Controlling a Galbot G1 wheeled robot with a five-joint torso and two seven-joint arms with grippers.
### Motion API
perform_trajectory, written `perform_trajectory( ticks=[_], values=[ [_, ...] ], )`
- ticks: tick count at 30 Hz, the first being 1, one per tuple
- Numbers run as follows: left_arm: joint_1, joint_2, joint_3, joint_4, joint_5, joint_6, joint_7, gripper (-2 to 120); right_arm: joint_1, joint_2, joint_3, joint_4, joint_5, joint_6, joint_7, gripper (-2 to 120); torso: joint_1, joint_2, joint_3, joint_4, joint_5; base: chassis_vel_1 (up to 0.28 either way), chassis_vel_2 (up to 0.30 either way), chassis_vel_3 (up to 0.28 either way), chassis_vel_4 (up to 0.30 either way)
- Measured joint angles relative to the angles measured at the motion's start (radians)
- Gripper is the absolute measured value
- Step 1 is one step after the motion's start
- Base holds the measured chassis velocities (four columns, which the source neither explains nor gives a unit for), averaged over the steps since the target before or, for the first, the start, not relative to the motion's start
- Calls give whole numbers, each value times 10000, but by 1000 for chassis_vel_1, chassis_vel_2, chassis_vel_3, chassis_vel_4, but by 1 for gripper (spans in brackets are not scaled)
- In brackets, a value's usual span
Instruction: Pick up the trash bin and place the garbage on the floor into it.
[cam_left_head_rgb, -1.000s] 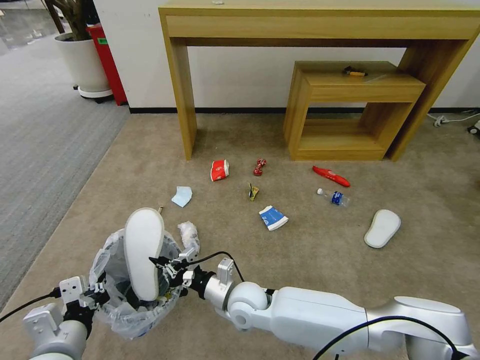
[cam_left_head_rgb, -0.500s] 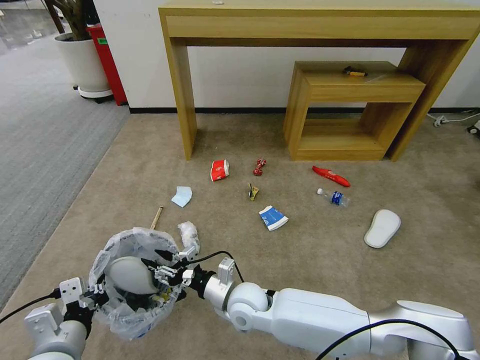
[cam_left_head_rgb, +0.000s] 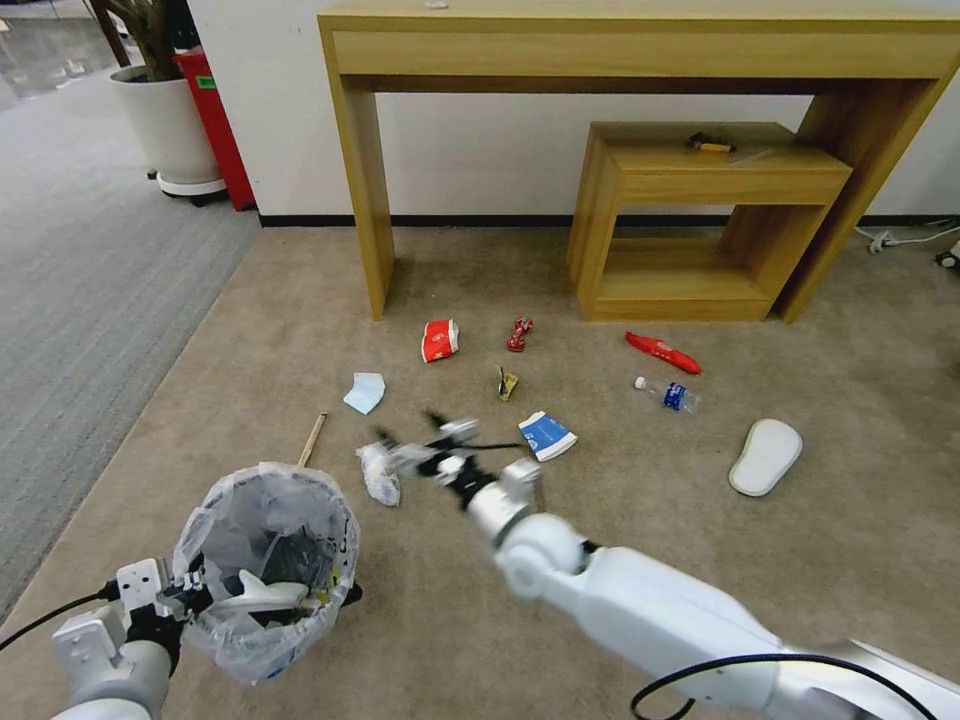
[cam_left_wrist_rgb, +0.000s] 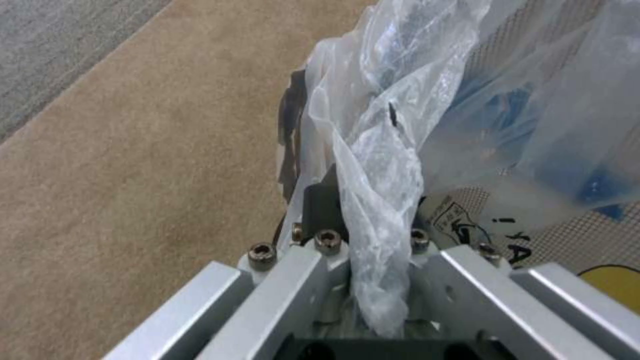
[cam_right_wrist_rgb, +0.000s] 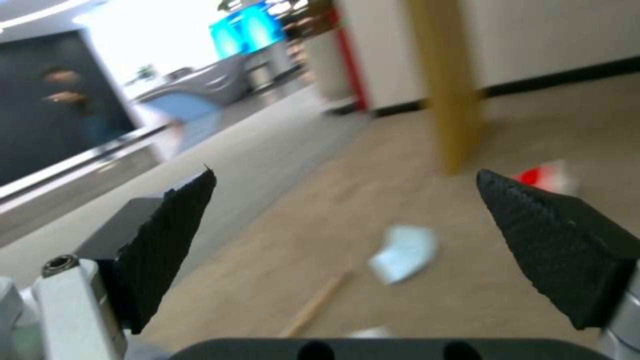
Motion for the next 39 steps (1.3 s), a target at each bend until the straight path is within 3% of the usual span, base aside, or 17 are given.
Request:
perform_trajectory(
  ticks=[2,3,6,10,19,39],
  values=[
    [-169,123,-1,121,-128,-7,-12,0,-638,-557,1318,-19,-299,108,8,100,1,-1,0,0,0,0,0,0,0],
    [-169,123,-1,121,-128,-7,-12,0,-638,-557,1318,-19,-299,108,8,100,1,-1,0,0,0,0,0,0,0],
    [-384,277,33,198,-291,0,-38,0,-1845,-1172,3007,145,-516,176,-253,100,0,0,0,-1,1,0,0,0,0],
    [-509,406,65,214,-417,24,-95,0,-2733,-1571,3840,162,-624,392,-502,100,0,0,-1,-1,1,0,0,0,0],
    [-517,511,84,138,-565,40,-133,0,-3358,-1671,4441,-485,-926,756,-583,100,0,0,0,-1,1,0,0,0,0],
    [-218,479,-126,-17,-665,-66,-72,0,-3450,-1391,4308,-613,-1255,839,-564,100,0,0,-1,3,-4,69,62,-65,-66]
  ],
)
